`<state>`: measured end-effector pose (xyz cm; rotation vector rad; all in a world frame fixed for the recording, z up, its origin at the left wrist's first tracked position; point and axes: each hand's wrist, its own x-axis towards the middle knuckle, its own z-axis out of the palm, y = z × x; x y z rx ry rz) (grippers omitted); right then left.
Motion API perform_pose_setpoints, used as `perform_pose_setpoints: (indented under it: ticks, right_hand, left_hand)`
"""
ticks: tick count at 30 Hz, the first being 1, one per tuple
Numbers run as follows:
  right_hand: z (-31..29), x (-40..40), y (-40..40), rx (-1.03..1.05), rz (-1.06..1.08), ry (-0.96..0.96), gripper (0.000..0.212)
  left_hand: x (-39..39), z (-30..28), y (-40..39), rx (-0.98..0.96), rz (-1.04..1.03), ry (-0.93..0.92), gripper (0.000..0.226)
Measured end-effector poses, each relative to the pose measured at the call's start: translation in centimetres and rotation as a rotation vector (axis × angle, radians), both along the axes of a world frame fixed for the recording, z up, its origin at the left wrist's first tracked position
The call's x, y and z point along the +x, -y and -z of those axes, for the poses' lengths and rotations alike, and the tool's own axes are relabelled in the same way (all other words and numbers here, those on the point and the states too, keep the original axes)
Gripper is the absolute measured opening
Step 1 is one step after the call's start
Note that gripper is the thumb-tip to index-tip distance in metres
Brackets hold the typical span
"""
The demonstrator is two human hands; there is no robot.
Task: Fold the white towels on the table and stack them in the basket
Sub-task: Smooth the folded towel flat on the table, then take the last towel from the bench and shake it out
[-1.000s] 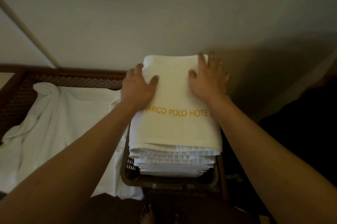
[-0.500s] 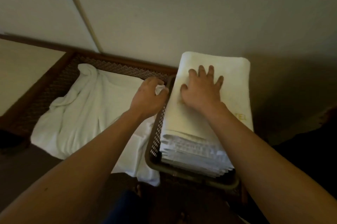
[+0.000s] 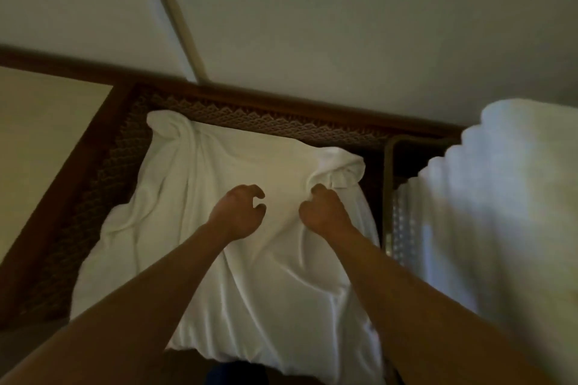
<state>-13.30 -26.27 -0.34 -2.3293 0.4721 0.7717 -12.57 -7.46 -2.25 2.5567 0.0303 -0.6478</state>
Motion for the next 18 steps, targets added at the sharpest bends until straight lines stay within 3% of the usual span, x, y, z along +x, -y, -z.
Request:
perform_pose_setpoints:
  ticks: [4, 6, 9, 13, 18]
  right_hand:
    - [4.5, 4.7, 0.3, -0.188, 0.206, 0.163, 0.055]
    - [5.6, 6.8, 1.3, -0.271, 0.403, 0.276, 0.058]
    - [7.9, 9.0, 3.4, -0.188, 0.718, 0.238, 0.07]
    - [9.9, 9.4, 3.9, -0.177, 0.716, 0.174, 0.067]
    - [9.8, 5.9, 1.5, -0.282, 0.679, 0.332, 0.044]
  left_hand:
    - [8.4, 4.3, -2.7, 0.05, 0.126, 0.119, 0.042]
    - [12.4, 5.8, -2.4, 0.09, 0.218, 0.197, 0.044]
    - [16.6, 7.8, -1.2, 0.277, 0.299, 0.274, 0.047]
    - [17.3, 9.8, -0.6, 0.468, 0.382, 0.281, 0.049]
    - [17.8, 9.8, -2.1, 0.513, 0.479, 0.26, 0.049]
